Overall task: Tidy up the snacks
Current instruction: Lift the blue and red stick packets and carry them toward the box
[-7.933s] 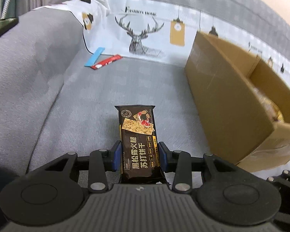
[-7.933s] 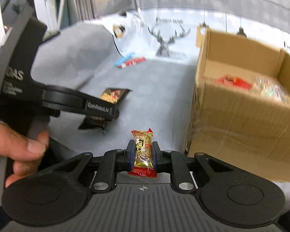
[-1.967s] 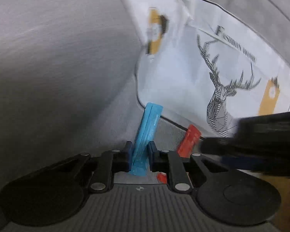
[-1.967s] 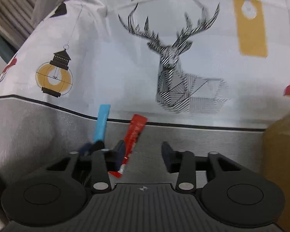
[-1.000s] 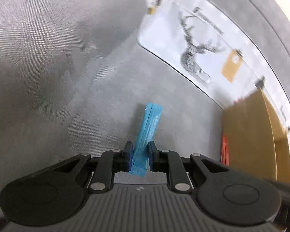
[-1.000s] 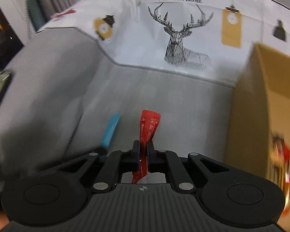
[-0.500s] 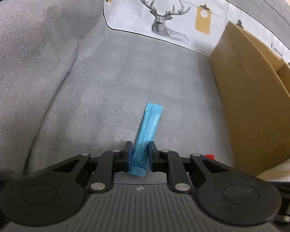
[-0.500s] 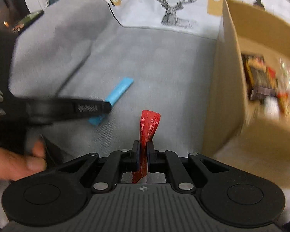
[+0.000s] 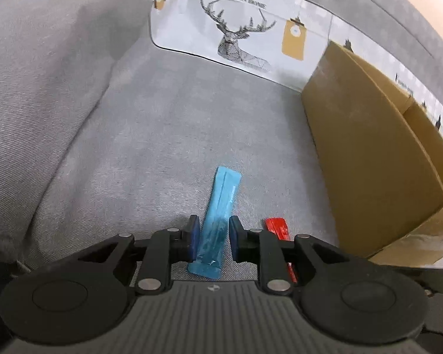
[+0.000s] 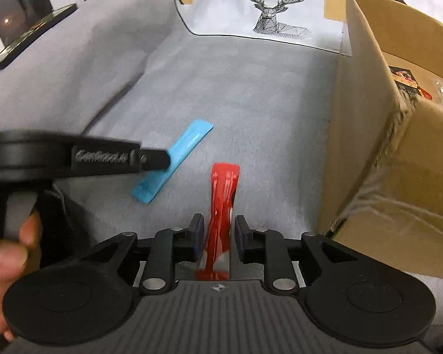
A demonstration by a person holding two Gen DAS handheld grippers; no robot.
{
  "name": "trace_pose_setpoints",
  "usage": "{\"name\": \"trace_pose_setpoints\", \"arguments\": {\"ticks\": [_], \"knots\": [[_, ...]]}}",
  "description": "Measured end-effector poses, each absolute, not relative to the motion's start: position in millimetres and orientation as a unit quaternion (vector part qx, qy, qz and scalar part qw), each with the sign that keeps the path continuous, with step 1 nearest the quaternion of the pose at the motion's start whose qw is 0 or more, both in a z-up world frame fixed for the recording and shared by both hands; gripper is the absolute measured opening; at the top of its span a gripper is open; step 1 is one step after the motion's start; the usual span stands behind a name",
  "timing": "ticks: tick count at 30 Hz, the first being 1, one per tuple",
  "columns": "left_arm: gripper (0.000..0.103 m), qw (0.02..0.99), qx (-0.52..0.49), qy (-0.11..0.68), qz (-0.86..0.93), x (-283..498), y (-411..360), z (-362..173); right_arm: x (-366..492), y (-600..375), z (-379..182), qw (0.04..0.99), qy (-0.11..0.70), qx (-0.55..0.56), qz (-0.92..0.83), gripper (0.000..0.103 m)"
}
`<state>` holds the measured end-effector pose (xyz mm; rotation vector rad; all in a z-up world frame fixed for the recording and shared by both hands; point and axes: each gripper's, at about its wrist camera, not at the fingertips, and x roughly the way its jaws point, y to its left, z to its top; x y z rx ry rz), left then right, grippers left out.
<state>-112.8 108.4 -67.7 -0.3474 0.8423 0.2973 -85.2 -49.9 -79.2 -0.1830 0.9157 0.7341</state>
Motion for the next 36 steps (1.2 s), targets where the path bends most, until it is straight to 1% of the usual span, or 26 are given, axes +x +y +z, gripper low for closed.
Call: {"name": "trace_pose_setpoints", "arguments": {"ticks": [4, 10, 12, 13, 14, 18, 21, 24, 26, 27, 28, 29, 31, 36], "knots": [[0.028, 0.892, -0.130, 0.408, 0.143, -104.9, 96.7, -73.0, -92.0, -46.5, -83.1, 0.826, 0.424, -0.115, 0.353, 0.027], [0.029, 0.896, -0.099, 0.407, 0.147, -102.4, 87.5, -77.1, -97.4, -43.4, -83.3, 0.828, 0.408, -0.142, 0.358, 0.027], [0.029, 0.897, -0.098, 0.406, 0.148, -102.1, 87.4, -77.6, -98.2, -43.1, -83.0, 0.830, 0.404, -0.146, 0.357, 0.025], [0.029, 0.897, -0.097, 0.405, 0.148, -101.9, 87.3, -77.7, -98.6, -43.1, -82.9, 0.831, 0.403, -0.147, 0.354, 0.021], [0.029, 0.897, -0.096, 0.405, 0.149, -102.3, 87.4, -78.0, -98.9, -43.0, -83.1, 0.832, 0.403, -0.146, 0.353, 0.020], [0.043, 0.898, -0.092, 0.401, 0.154, -101.6, 87.1, -77.5, -100.8, -46.1, -80.5, 0.841, 0.395, -0.141, 0.343, 0.017], [0.043, 0.898, -0.089, 0.401, 0.155, -102.1, 85.8, -77.5, -99.3, -49.8, -75.8, 0.848, 0.389, -0.131, 0.336, 0.016], [0.043, 0.898, -0.069, 0.405, 0.156, -98.5, 81.8, -79.8, -98.6, -50.4, -78.9, 0.844, 0.399, -0.133, 0.333, 0.016], [0.040, 0.899, -0.044, 0.407, 0.155, -95.8, 76.0, -81.5, -97.9, -49.5, -82.8, 0.841, 0.407, -0.138, 0.328, 0.016], [0.026, 0.901, -0.032, 0.406, 0.153, -95.1, 73.1, -82.1, -98.7, -49.5, -83.3, 0.841, 0.407, -0.138, 0.327, 0.016], [0.018, 0.902, -0.024, 0.405, 0.148, -94.5, 70.6, -82.5, -98.7, -49.4, -83.0, 0.841, 0.407, -0.139, 0.327, 0.016], [0.018, 0.903, -0.016, 0.404, 0.146, -94.0, 68.0, -82.5, -98.8, -49.1, -82.8, 0.842, 0.407, -0.139, 0.326, 0.016], [0.014, 0.904, -0.015, 0.402, 0.145, -94.4, 66.5, -83.1, -99.5, -48.8, -82.7, 0.842, 0.407, -0.139, 0.326, 0.016], [0.013, 0.910, -0.068, 0.381, 0.147, -100.9, 79.7, -74.4, -102.5, -49.2, -80.4, 0.847, 0.398, -0.136, 0.324, 0.016]]}}
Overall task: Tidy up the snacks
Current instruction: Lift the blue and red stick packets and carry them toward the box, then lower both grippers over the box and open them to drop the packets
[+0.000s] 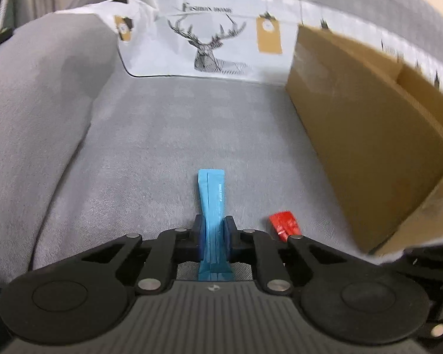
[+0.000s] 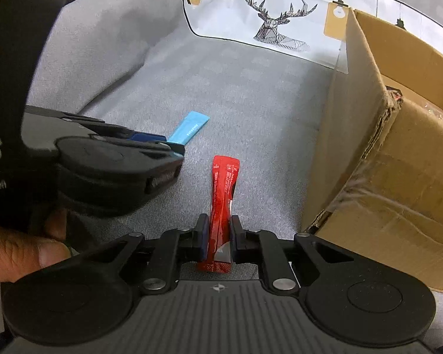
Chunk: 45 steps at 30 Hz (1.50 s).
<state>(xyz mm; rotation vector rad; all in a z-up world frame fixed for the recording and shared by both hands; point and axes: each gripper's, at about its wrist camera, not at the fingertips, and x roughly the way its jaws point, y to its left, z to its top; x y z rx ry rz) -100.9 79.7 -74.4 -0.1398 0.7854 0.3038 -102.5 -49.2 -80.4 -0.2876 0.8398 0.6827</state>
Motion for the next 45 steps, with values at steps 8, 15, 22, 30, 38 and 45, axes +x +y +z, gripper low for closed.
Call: {"name": "trace_pose_setpoints", "arguments": {"ticks": [8, 15, 22, 30, 38, 45], "knots": [[0.013, 0.924, -0.107, 0.337, 0.143, -118.7, 86.3, -48.6, -110.1, -54.4, -63.0, 0.864, 0.355, -0.111, 0.341, 0.016], [0.013, 0.940, -0.115, 0.289, 0.140, -139.8, 79.7, -19.6, -116.9, -67.4, -35.8, 0.884, 0.299, -0.076, 0.352, 0.016], [0.013, 0.947, -0.133, 0.257, 0.138, -157.1, 67.9, 5.1, -116.3, -86.6, -7.6, 0.905, 0.241, -0.038, 0.350, 0.016], [0.013, 0.946, -0.140, 0.256, 0.142, -158.8, 58.8, 21.3, -104.3, -111.5, 9.5, 0.918, 0.204, 0.015, 0.339, 0.016], [0.013, 0.945, -0.133, 0.257, 0.150, -142.7, 53.4, 31.1, -86.3, -142.2, 12.0, 0.930, 0.189, 0.054, 0.310, 0.016], [0.013, 0.950, -0.117, 0.253, 0.141, -120.9, 38.7, 43.4, -69.4, -170.9, 13.6, 0.940, 0.181, 0.093, 0.274, 0.016]]}}
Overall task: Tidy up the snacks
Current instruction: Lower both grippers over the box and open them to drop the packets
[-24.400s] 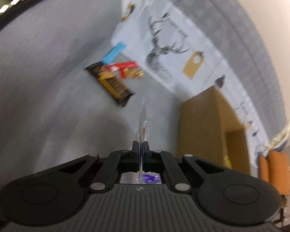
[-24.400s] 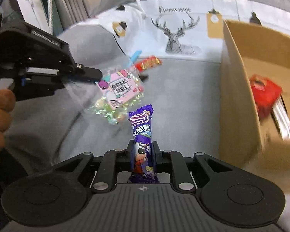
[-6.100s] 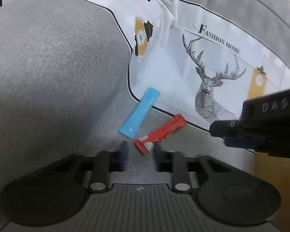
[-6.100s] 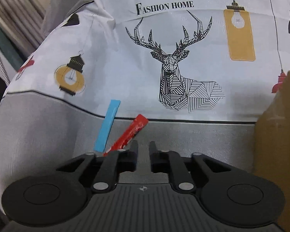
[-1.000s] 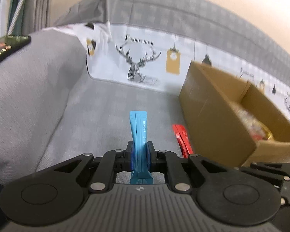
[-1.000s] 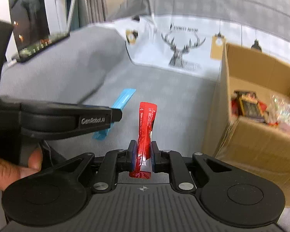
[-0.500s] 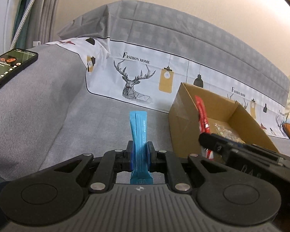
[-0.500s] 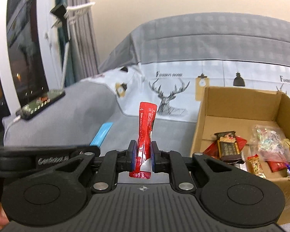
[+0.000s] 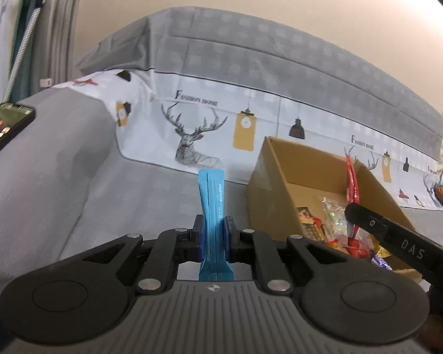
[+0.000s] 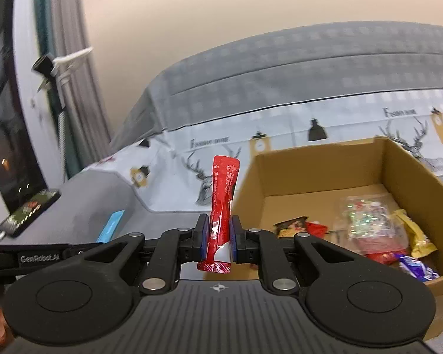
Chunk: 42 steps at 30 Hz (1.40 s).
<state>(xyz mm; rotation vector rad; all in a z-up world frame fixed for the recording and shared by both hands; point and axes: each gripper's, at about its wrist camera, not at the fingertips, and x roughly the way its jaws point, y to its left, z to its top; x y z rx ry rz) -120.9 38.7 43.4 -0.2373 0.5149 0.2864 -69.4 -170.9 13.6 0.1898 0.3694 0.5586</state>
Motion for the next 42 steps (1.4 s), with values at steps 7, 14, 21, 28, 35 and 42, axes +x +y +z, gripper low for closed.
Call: {"name": "trace_pose_setpoints", "arguments": {"ticks": [7, 14, 21, 28, 35, 42], "knots": [[0.013, 0.959, -0.104, 0.236, 0.116, -97.2, 15.2, 62.6, -56.6, -196.9, 16.7, 0.949, 0.164, 0.128, 0.236, 0.016], [0.013, 0.967, -0.104, 0.218, 0.085, -62.3, -6.6, 86.7, -38.9, -220.2, 15.8, 0.955, 0.152, 0.165, 0.192, 0.016], [0.013, 0.974, -0.092, 0.200, 0.046, -12.3, -38.0, 108.9, -24.6, -245.4, 14.7, 0.960, 0.143, 0.191, 0.150, 0.016], [0.013, 0.980, -0.077, 0.183, 0.010, 29.0, -71.2, 119.3, -17.9, -266.3, 15.9, 0.958, 0.140, 0.215, 0.126, 0.016], [0.029, 0.973, -0.055, 0.221, -0.025, 54.5, -90.1, 111.1, -10.5, -273.6, 15.5, 0.958, 0.157, 0.215, 0.104, 0.027], [0.033, 0.965, -0.085, 0.246, -0.003, 18.8, -62.1, 91.8, -9.8, -279.1, 14.5, 0.957, 0.181, 0.208, 0.090, 0.073]]}}
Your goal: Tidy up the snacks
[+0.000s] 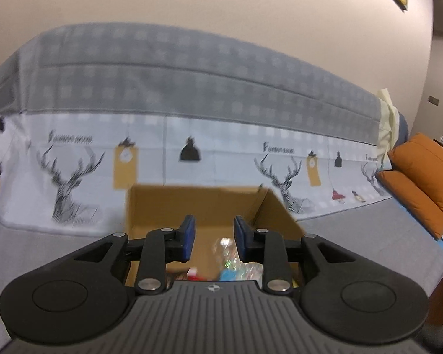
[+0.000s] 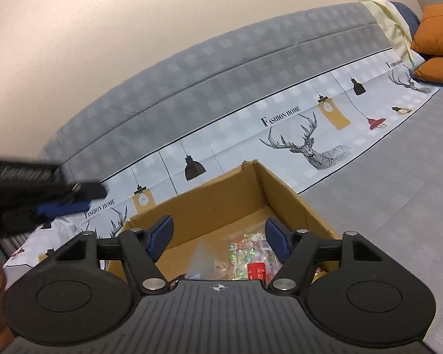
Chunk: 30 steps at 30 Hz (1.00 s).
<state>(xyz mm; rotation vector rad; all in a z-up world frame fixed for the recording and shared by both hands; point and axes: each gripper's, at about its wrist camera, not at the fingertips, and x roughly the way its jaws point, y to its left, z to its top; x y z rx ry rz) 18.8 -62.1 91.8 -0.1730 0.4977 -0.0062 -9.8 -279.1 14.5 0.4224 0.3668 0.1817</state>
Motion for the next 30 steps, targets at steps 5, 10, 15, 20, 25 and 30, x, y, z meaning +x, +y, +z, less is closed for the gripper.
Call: {"name": "trace_pose_setpoints", "arguments": {"ticks": [5, 10, 15, 20, 25, 30], "knots": [[0.059, 0.960, -0.090, 0.264, 0.017, -34.4, -48.6, 71.3, -22.3, -285.8, 14.4, 0.958, 0.192, 0.196, 0.088, 0.093], [0.085, 0.961, -0.059, 0.267, 0.033, -78.4, -44.8, 59.3, -56.4, -294.8, 16.2, 0.967, 0.184, 0.157, 0.084, 0.103], [0.093, 0.957, -0.027, 0.287, 0.047, -104.0, -57.6, 50.2, -93.4, -305.5, 13.9, 0.972, 0.189, 0.120, 0.072, 0.103], [0.101, 0.934, -0.046, 0.351, 0.050, -107.1, -65.0, 30.7, -114.3, -302.3, 9.0, 0.965, 0.225, 0.104, 0.083, 0.103], [0.102, 0.919, -0.038, 0.385, 0.075, -114.1, -69.5, 12.5, -113.2, -289.0, -1.6, 0.957, 0.267, 0.074, 0.085, 0.103], [0.102, 0.911, -0.041, 0.401, 0.080, -115.7, -65.6, 5.3, -102.4, -285.7, -8.7, 0.952, 0.286, 0.069, 0.079, 0.103]]}}
